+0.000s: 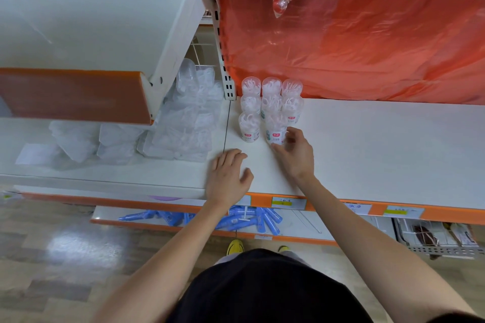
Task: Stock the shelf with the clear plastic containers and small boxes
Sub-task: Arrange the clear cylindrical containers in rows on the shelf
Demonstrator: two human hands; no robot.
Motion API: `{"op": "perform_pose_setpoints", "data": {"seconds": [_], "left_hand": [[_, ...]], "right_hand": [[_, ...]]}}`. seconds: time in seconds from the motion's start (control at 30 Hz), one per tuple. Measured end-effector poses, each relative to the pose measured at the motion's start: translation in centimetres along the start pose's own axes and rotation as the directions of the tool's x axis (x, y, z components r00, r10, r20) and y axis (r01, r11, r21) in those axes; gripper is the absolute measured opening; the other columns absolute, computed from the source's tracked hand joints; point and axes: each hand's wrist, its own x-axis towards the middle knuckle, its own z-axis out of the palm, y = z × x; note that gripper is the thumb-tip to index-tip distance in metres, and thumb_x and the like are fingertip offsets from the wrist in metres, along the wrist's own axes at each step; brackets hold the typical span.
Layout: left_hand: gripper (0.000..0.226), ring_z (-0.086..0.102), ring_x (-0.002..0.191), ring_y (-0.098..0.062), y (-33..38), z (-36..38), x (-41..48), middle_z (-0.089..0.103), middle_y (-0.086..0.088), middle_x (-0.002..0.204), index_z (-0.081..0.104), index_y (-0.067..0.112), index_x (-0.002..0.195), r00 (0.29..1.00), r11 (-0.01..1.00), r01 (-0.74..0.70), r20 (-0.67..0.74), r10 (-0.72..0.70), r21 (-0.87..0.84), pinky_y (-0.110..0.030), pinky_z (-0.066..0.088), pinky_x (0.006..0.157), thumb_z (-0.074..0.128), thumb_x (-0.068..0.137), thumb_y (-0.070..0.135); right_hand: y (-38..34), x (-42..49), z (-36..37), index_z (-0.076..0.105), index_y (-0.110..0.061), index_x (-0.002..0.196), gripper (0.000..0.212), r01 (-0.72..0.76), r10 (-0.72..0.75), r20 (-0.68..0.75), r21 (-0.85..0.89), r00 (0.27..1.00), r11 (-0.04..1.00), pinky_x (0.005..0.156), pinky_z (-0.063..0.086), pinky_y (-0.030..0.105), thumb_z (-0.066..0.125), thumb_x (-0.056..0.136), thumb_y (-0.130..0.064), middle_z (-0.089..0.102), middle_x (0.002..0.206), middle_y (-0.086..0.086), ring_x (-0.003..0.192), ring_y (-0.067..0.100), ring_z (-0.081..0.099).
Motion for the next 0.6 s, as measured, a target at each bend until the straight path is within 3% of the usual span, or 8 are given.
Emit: {"op": "perform_pose_setpoints", "data": {"seconds": [0.13, 0.6], "left_hand": [[0.038, 0.05, 0.115, -0.016, 0.1, -0.1, 0.1, 0.059, 0.003, 0.121, 0.064, 0.017, 0.113, 1.0, 1.0, 0.002, 0.005, -0.002, 0.004, -0.034, 0.04, 0.097, 0.048, 0.082, 0.031], [0.036, 0.052, 0.114, -0.017, -0.1, 0.1, -0.1, 0.06, 0.003, 0.121, 0.064, 0.016, 0.113, 1.0, 1.0, -0.01, -0.017, 0.01, 0.02, -0.034, 0.041, 0.095, 0.049, 0.082, 0.029]], "right_hand": [[0.4, 0.0, 1.2, 0.054, -0.019, 0.124, 0.055, 0.013, -0.016, -0.075, -0.042, 0.997, 0.999, 0.096, 0.046, 0.045, 0.075, 0.08, -0.044, 0.066, 0.116, 0.0, 0.108, 0.022, 0.058], [0.8, -0.2, 1.7, 0.056, -0.017, 0.129, 0.049, 0.087, -0.107, -0.093, -0.189, 0.99, 0.978, 0.096, 0.042, 0.041, 0.07, 0.087, -0.038, 0.064, 0.12, 0.003, 0.11, 0.025, 0.055]]}}
